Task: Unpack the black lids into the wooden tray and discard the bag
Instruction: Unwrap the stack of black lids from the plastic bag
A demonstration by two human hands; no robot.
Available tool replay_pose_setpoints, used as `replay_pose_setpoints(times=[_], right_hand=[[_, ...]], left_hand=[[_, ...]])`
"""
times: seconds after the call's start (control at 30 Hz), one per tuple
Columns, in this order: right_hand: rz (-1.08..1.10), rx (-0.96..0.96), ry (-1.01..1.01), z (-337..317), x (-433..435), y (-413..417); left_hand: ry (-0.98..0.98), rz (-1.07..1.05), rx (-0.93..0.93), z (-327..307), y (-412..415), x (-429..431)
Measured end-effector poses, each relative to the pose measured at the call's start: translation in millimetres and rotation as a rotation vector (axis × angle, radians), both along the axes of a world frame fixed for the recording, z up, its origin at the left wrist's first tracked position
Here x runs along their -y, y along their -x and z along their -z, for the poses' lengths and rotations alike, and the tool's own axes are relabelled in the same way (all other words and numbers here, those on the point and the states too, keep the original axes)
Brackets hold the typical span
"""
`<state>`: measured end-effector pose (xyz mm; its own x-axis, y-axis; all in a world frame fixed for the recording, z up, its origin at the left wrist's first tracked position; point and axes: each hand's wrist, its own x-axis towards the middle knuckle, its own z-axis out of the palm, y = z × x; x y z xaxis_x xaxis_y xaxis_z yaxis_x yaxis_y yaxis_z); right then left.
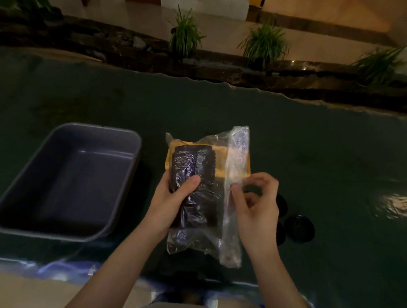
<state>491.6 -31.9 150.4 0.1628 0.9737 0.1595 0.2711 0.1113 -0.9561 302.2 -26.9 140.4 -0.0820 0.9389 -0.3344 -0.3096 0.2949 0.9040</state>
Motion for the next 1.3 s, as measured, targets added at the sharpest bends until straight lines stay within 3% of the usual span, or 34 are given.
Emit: replay_pose_setpoints(times=[0.1, 0.3, 0.47, 0.6, 0.77, 0.93, 1.0, 1.13, 1.2, 1.3], right_hand=[[-0.058, 0.289, -0.104, -0.4, 0.1, -1.0], [-0.108, 0.355, 0.103, -7.7, -2.2, 0.9], [-0.053, 0.449, -0.047, -10.3, -9.2, -1.1], [-0.027, 0.635, -0.189, -12.0, -8.9, 2.5], [-0.079, 0.442, -0.121, -14.2, -15.4, -1.6], [-0.057, 0.465, -0.165, -12.5, -16.9, -3.2], [-0.008, 0.286, -0.089, -11.2, -17.6, -13.9], [-0.179, -0.560, 0.250, -15.5, -18.4, -38.1], [-0.224, -0.633, 0.278, -15.8, -17.0, -39.1], [-0.210, -0.516, 0.233, -13.6, -18.3, -36.0]], left_hand=[[-0.066, 0.005, -0.079, -1.0, -1.3, -1.2], [-0.125, -0.021, -0.069, -3.3, -0.6, -8.4], [-0.111, -0.012, -0.053, -2.9, -0.9, -14.0], [-0.116, 0.013, -0.050, -3.3, -10.1, -15.1], [-0.100, 0.024, 0.007, -1.8, -10.7, -16.9], [-0.076, 0.070, 0.039, 0.0, -3.2, -19.5], [-0.041, 0.022, 0.065, 2.3, 2.9, -22.2], [0.020, 0.004, 0.135, 7.4, 17.9, -24.8], [0.039, 0.050, 0.163, 10.6, 19.9, -25.6], [0.092, 0.089, 0.186, 20.9, 22.1, -29.2]])
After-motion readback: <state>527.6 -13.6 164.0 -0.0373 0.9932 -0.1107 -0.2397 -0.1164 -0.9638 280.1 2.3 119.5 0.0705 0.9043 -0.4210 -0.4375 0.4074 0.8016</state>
